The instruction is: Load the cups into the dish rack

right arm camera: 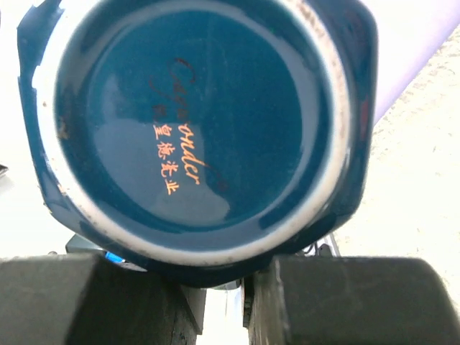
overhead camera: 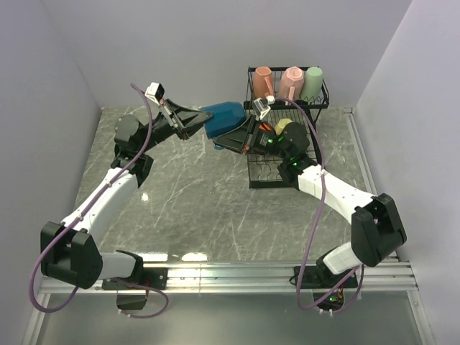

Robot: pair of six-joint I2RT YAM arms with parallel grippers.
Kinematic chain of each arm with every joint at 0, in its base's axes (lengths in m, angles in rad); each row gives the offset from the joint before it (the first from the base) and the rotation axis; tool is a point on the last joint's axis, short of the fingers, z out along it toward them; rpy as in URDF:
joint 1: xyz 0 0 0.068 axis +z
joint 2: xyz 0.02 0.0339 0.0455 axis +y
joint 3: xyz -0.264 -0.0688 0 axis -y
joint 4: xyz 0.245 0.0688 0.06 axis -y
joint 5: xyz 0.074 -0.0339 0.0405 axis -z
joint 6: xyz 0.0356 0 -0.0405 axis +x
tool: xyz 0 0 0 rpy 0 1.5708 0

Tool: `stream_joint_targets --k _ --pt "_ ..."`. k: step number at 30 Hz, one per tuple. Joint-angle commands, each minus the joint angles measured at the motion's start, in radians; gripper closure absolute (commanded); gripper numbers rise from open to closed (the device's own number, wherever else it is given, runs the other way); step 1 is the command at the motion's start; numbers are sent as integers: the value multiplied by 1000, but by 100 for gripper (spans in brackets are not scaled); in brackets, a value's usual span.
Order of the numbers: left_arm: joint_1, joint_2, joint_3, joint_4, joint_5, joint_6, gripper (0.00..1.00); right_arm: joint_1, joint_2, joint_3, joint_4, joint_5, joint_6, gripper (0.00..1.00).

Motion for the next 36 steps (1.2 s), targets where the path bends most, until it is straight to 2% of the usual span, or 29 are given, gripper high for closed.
stream_joint_targets --k 1,2,3,4,5,6,8,9,14,21,24,29,32,36 --pt "-25 -38 52 -12 93 52 99 11 -12 66 30 40 -38 100" --pt "-24 -41 61 -52 93 81 99 11 -11 73 20 42 -44 100" --pt "-24 -47 85 -159 94 115 96 11 -11 77 -3 43 -52 100" --pt "-24 -63 99 -216 85 193 92 10 -12 81 -16 43 -69 100" --pt "-21 -70 125 -270 78 232 84 8 -15 90 -35 46 -83 100" --pt "-18 -78 134 -374 70 270 80 8 -25 93 -81 50 -115 100" --pt "-10 -95 156 -462 46 361 71 -7 -41 98 -124 57 -149 100" --pt "-7 -106 159 -527 41 409 71 -16 -63 95 -179 60 -187 100" --pt "27 -149 124 -617 35 482 56 -104 -155 58 -361 92 -323 100" --pt "56 -198 119 -824 -17 643 48 -286 -336 9 -803 259 -653 100" --pt "59 -205 112 -868 -34 675 48 -342 -367 -6 -930 370 -736 100" --pt "59 -202 99 -882 -67 686 47 -385 -333 18 -1101 636 -791 100" --pt "59 -190 104 -888 -74 697 47 -386 -282 47 -1171 745 -818 100" --pt "59 -185 112 -911 -88 724 41 -388 -195 86 -1217 865 -839 100"
